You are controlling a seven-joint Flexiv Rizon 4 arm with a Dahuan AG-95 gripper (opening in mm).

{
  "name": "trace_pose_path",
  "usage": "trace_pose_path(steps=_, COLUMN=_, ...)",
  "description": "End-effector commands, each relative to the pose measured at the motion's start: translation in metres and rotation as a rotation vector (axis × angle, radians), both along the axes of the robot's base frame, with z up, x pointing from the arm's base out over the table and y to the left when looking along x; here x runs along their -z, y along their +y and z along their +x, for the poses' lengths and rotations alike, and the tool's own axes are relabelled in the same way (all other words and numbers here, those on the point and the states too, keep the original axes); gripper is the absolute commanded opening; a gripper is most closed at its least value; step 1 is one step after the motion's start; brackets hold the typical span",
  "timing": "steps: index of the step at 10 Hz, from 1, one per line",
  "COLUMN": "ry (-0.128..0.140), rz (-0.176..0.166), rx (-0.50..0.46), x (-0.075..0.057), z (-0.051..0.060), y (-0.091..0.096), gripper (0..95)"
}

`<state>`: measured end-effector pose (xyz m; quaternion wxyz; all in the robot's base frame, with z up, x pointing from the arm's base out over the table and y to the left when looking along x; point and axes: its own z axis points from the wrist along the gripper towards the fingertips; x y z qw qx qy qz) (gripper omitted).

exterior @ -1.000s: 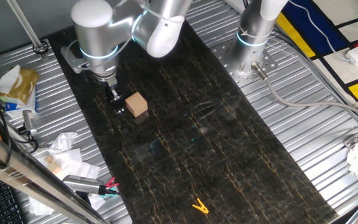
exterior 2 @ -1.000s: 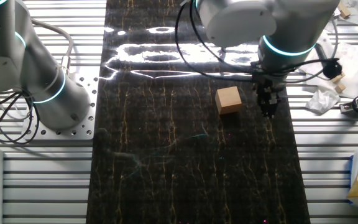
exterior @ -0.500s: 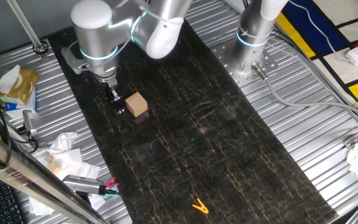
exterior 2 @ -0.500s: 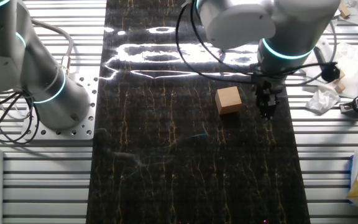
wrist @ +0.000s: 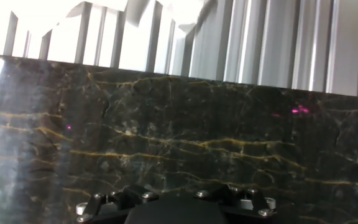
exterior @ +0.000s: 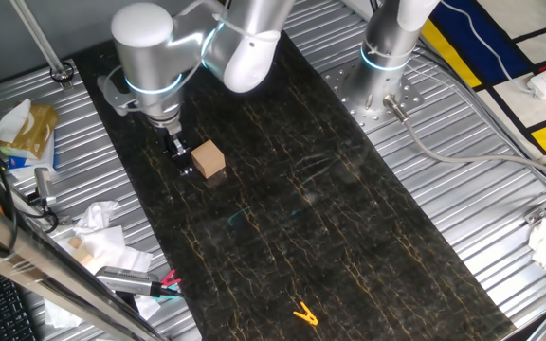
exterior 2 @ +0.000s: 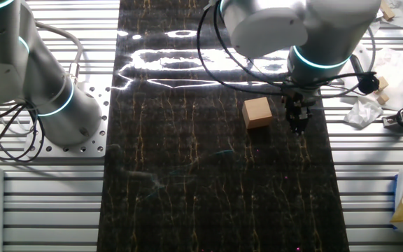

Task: Approach and touch the side of the small block

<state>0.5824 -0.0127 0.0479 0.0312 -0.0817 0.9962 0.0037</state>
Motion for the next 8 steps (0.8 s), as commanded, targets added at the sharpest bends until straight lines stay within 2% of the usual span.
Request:
trace_pose_path(steps=1, ry=-0.002, rz=0.000, rx=-0.001, x=0.002, z=-0.004, y=-0.001, gripper=76.0)
trace_pose_path(steps=8, ry=0.008, rz=0.009, rx=-0.016, x=0.010, z=-0.018, y=-0.004, gripper=76.0)
